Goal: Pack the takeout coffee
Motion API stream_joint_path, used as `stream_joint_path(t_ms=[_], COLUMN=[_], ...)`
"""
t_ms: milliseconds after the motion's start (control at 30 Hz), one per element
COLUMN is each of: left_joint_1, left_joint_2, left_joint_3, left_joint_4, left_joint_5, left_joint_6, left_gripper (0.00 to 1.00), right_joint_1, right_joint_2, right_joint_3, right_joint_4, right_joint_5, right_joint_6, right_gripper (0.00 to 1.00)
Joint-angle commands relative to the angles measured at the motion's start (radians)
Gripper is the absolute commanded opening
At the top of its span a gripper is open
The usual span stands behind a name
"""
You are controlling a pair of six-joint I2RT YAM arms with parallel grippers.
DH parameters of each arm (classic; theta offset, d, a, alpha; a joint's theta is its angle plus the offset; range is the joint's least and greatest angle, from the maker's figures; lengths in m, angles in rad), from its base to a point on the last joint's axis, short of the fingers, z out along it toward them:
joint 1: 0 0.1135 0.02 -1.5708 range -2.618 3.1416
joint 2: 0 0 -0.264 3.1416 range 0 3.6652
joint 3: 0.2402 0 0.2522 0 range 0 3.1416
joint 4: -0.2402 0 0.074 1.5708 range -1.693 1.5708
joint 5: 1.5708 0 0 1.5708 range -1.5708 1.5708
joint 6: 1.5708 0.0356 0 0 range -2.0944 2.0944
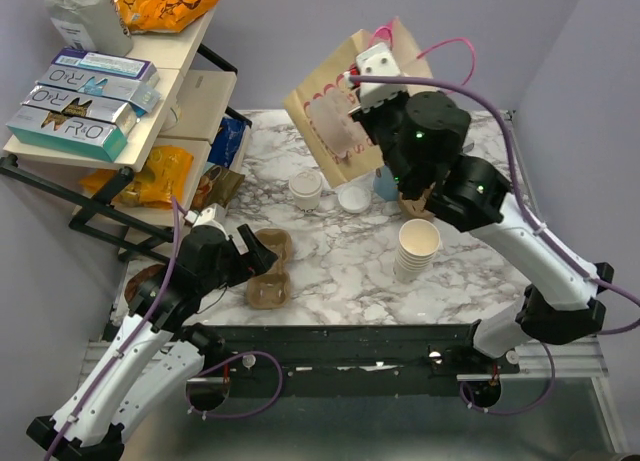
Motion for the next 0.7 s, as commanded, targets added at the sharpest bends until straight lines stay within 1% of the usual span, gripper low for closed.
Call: stream_joint_path(t_ms=[0, 33, 67, 100, 133, 167, 200, 267, 300, 400, 533, 600, 667], left_joint_1=[0.005, 0.005, 0.005, 0.005, 0.005, 0.005, 0.005, 0.005, 0.007, 0.007, 0.005, 0.005, 0.007], left_joint_2=[-0.033, -0.039, -0.051, -0.056, -0.059, -0.065, -0.068, -0.079, -0.083, -0.097, -0.103, -0.097, -0.084], left_joint_3=[0.045, 0.052, 0.058, 0.068, 0.072, 0.075, 0.078, 0.078, 0.072, 0.052, 0.029, 0.024, 0.022], left_joint_4=[-0.04, -0.061, -0.073, -0.087, -0.11, -0.121, -0.132, -0.152, -0.156, -0.155, -0.158, -0.166, -0.181], left_joint_5=[-0.043, -0.063, -0.069, -0.077, -0.092, -0.1, -0.109, -0.121, -0.124, -0.118, -0.126, -0.147, -0.164], left_joint_6=[-0.01, -0.01, -0.01, -0.01, -0.014, -0.016, -0.021, -0.031, -0.036, -0.053, -0.062, -0.068, -0.076], left_gripper=[0.99, 0.99, 0.99, 0.99, 0.99, 0.99, 0.99, 0.99, 0.99, 0.99, 0.99, 0.99, 0.99], right_joint_1=[0.077, 0.094, 0.1, 0.108, 0.114, 0.114, 0.116, 0.116, 0.116, 0.117, 0.123, 0.131, 0.157], right_joint_2=[0.039, 0.039, 0.031, 0.027, 0.02, 0.013, -0.009, -0.044, -0.067, -0.078, -0.073, -0.066, -0.059], right_joint_3=[0.018, 0.009, 0.001, -0.009, -0.025, -0.032, -0.052, -0.152, -0.178, -0.243, -0.281, -0.283, -0.287], right_joint_4=[0.021, -0.014, -0.089, -0.131, -0.177, -0.224, -0.276, -0.262, -0.245, -0.231, -0.241, -0.278, -0.31], right_joint_5=[0.195, 0.204, 0.206, 0.174, 0.139, 0.085, -0.053, -0.175, -0.273, -0.313, -0.277, -0.282, -0.224], right_joint_6=[0.038, 0.091, 0.141, 0.244, 0.307, 0.37, 0.454, 0.49, 0.546, 0.611, 0.692, 0.732, 0.761], right_gripper=[0.01, 0.01, 0.01, 0.01, 0.01, 0.01, 0.01, 0.01, 0.01, 0.01, 0.01, 0.01, 0.01])
